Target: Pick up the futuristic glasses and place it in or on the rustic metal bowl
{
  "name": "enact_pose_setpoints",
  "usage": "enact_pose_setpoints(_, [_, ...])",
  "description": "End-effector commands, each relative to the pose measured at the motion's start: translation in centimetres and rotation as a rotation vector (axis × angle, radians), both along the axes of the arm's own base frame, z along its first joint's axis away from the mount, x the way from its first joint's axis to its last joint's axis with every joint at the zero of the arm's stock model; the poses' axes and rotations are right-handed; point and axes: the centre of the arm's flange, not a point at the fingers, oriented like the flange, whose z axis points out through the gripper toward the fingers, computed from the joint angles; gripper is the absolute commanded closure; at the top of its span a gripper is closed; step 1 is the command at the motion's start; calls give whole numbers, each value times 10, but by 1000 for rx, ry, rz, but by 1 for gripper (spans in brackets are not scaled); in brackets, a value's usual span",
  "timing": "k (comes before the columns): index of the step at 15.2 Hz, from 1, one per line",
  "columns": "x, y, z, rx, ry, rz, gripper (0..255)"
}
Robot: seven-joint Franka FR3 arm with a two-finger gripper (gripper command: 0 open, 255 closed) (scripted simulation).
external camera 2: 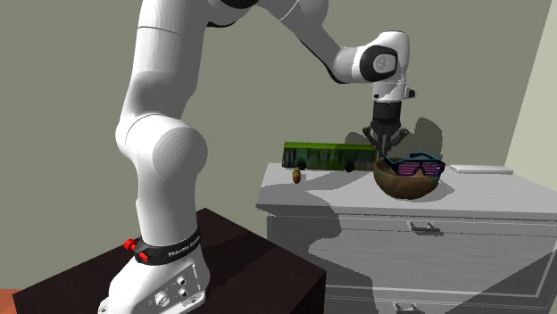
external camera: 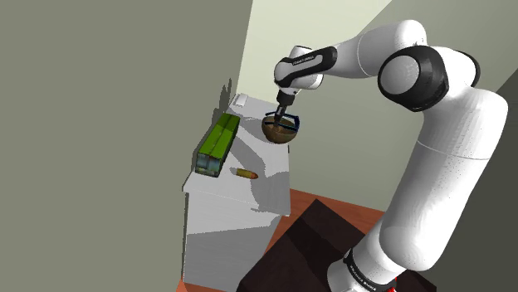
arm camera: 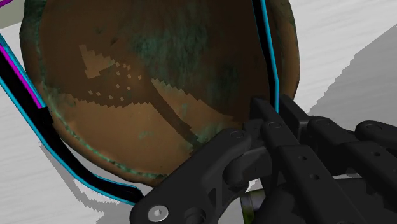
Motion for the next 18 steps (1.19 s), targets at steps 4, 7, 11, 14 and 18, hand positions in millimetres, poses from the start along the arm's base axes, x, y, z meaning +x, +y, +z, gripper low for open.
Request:
enact_pose_setpoints(4, [0, 0, 0, 0, 0, 0, 0])
enact_pose_setpoints(7, [-1, 0, 13, 0, 0, 0, 0])
enact_pose_setpoints(11, [-2, 1, 50, 0, 0, 0, 0])
enact_pose_setpoints(14, [-2, 1, 50, 0, 0, 0, 0])
enact_pose_setpoints(18, [-2, 1, 50, 0, 0, 0, 0])
